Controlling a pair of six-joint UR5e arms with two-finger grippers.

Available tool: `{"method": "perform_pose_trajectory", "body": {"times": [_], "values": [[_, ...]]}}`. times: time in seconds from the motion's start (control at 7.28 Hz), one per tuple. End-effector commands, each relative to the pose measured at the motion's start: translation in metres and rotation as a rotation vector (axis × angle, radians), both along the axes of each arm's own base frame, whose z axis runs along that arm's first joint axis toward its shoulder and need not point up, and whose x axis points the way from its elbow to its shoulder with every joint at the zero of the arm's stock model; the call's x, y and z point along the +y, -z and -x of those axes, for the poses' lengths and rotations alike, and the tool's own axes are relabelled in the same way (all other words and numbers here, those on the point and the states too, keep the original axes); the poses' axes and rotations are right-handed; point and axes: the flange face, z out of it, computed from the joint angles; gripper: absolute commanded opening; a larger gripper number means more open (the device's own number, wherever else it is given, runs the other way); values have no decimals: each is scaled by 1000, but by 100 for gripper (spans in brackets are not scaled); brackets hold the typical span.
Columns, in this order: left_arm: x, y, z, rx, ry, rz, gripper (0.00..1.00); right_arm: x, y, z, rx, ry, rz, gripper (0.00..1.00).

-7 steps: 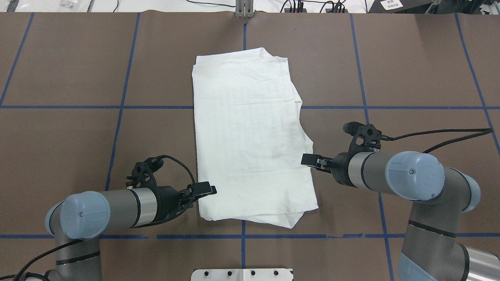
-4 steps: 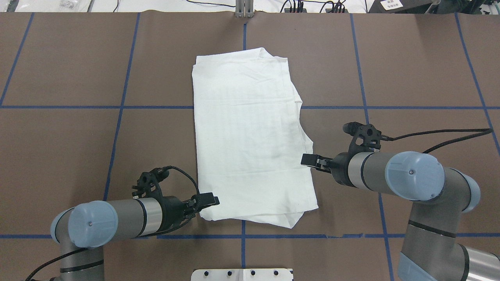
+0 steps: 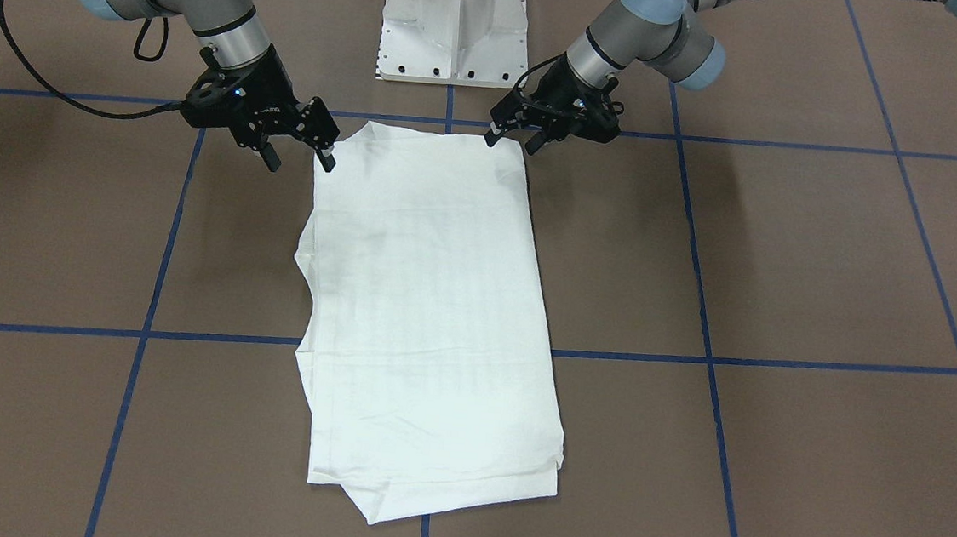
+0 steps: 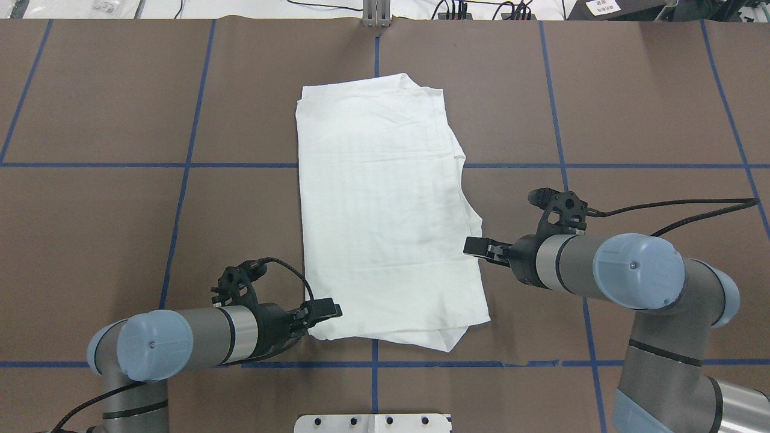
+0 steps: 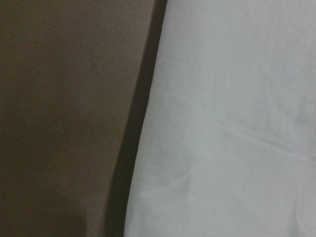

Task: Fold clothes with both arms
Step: 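Move the right gripper to the shirt's near corner beside the left gripper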

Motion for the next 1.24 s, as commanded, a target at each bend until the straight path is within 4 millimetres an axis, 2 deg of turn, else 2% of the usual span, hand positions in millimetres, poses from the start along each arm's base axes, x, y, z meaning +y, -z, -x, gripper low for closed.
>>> {"method": "perform_pose_trajectory", "body": {"times": [0.0,0.14,0.27,0.41,0.55,0.69,0.82,0.96,1.1], "values": [[-2,-1,-8,-6,5,0,100,0,1,0,-1,0,-1,100],[-3,-1,-8,-6,8,0,98,0,1,0,-2,1,0,100],[-3,1,-8,-5,8,0,76,0,1,0,-2,1,0,100],[-4,3,-6,0,8,-1,45,0,1,0,-2,1,0,100],[-2,6,-5,5,6,-4,27,0,0,0,0,0,0,100],[-2,7,-4,8,6,-7,26,1,0,1,0,2,0,100],[-2,8,-4,11,6,-8,18,3,-1,2,3,4,2,100],[-3,11,-1,17,9,-9,0,7,-1,5,3,4,11,100],[-3,12,-1,18,9,-10,0,13,0,9,-20,-34,108,100]]}}
